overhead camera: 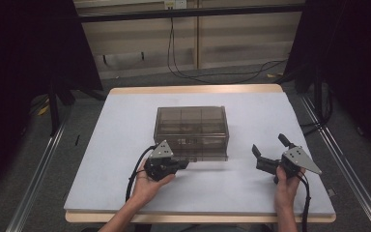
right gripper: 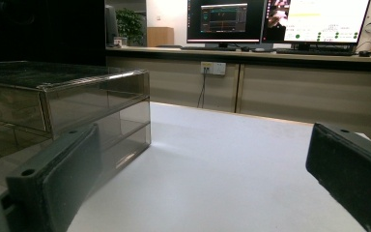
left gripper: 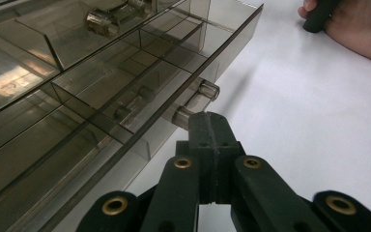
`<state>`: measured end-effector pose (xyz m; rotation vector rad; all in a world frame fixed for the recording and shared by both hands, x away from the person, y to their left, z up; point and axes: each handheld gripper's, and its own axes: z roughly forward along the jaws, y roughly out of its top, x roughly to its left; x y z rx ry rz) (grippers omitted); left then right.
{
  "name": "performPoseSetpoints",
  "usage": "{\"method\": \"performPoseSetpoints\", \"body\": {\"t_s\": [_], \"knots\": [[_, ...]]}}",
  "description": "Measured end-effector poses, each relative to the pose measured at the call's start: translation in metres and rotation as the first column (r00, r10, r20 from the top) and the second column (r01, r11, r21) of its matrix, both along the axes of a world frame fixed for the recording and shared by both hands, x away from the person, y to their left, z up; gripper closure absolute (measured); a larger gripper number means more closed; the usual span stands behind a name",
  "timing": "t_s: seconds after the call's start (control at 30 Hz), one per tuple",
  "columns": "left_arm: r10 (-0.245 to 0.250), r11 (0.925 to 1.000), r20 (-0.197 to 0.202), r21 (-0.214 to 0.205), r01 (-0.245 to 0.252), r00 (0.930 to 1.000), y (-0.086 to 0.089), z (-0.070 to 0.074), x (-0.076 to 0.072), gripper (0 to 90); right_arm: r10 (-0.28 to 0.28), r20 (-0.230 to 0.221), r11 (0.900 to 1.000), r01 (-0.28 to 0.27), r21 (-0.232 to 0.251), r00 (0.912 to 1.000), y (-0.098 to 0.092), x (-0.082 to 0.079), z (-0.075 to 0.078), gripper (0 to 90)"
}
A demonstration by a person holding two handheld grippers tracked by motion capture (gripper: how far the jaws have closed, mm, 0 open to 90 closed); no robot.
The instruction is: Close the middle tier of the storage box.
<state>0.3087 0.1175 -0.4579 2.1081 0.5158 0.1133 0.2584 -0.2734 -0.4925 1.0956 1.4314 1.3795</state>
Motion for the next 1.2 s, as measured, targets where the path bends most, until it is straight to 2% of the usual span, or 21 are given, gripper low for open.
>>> {"method": "performPoseSetpoints", "body": {"t_s": [0.57,0.7,0.8,0.83,1.03,1.2], "knots": [[0.016,0.9999,0.004,0.006,-0.016,0.9999,0.004,0.003,0.007,90.0,-0.003,0.000,1.0000,0.003,0.000,1.0000,0.000,0.000,0.000,0.0],[0.010,0.9997,0.013,0.023,-0.011,0.9999,0.001,0.005,0.010,90.0,-0.002,0.001,1.0000,0.002,0.000,1.0000,0.000,0.000,0.000,0.0],[0.010,0.9999,0.005,0.010,-0.010,0.9999,-0.001,0.003,0.010,90.0,0.000,0.001,1.0000,0.000,-0.001,1.0000,0.000,0.000,0.000,0.0],[0.011,0.9996,0.010,0.027,-0.011,0.9999,-0.001,0.004,0.010,90.0,-0.001,0.001,1.0000,0.001,-0.001,1.0000,0.000,0.000,0.000,0.0],[0.018,0.9998,0.006,0.005,-0.018,0.9998,-0.001,0.004,0.011,90.0,-0.001,0.001,1.0000,0.001,-0.001,1.0000,0.000,0.000,0.000,0.0],[0.020,0.9998,0.009,0.004,-0.020,0.9998,0.000,0.004,0.013,90.0,-0.001,0.001,1.0000,0.001,-0.001,1.0000,0.000,0.000,0.000,0.0]]}}
